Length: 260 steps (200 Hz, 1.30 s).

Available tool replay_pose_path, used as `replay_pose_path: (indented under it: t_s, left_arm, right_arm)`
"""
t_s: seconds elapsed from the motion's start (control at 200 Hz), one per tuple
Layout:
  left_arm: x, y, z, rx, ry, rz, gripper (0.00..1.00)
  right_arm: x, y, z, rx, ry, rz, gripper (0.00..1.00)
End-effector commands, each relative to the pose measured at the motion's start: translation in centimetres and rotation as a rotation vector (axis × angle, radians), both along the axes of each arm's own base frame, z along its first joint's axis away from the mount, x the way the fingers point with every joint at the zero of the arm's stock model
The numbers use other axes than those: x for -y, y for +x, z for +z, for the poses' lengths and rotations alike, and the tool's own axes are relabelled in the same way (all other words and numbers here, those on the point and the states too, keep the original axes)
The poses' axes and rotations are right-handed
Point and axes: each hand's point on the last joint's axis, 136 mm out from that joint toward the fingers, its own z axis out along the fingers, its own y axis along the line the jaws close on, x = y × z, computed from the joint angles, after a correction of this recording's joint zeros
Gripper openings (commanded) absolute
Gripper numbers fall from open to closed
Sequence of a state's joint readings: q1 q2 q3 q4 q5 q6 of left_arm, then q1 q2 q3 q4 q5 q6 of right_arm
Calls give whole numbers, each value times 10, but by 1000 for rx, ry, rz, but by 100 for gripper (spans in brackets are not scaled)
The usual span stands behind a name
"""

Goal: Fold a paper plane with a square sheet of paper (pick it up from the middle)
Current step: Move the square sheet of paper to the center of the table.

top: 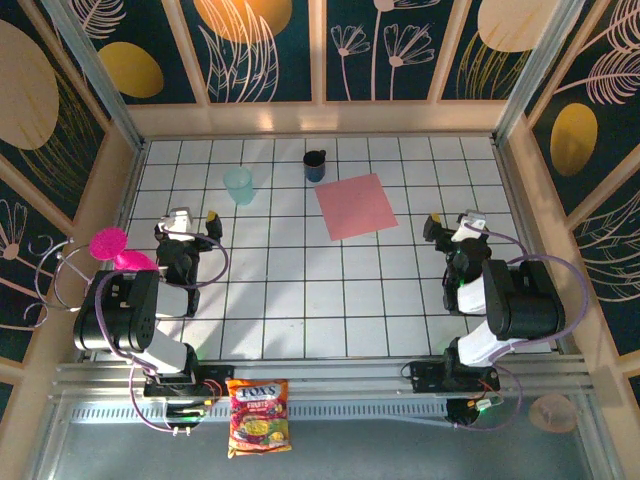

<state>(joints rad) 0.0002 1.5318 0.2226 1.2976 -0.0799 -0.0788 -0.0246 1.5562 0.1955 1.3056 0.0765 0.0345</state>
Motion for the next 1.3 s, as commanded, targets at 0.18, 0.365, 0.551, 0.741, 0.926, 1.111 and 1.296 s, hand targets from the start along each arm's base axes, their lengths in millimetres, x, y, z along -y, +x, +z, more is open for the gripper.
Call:
replay_pose_path:
  t_s: [0.18, 0.365, 0.551, 0.741, 0.926, 1.111, 1.296]
  left_arm:
    - [-4, 0, 7, 31, -5, 17, 99]
    - [-13, -20, 22, 103, -21, 70, 99]
    - [-23, -16, 39, 48, -69, 134, 99]
    - [-14, -7, 65, 50, -325, 104, 99]
    - [11, 0, 72, -24, -511, -10, 99]
    - [49, -3, 73, -67, -638, -219, 99]
    - [74, -1, 49, -173, -730, -288, 97]
  right_arm:
    - [-4, 6, 12, 41, -11, 17, 99]
    - [0, 1, 26, 67, -11, -9, 99]
    - [0, 13, 43, -46, 51, -50, 99]
    - [-22, 35, 48, -232, 241, 2, 99]
    - [-75, 48, 54, -333, 393, 177, 99]
    - [-145, 57, 39, -458, 443, 332, 93]
    - [-203, 74, 4, -604, 469, 419, 85]
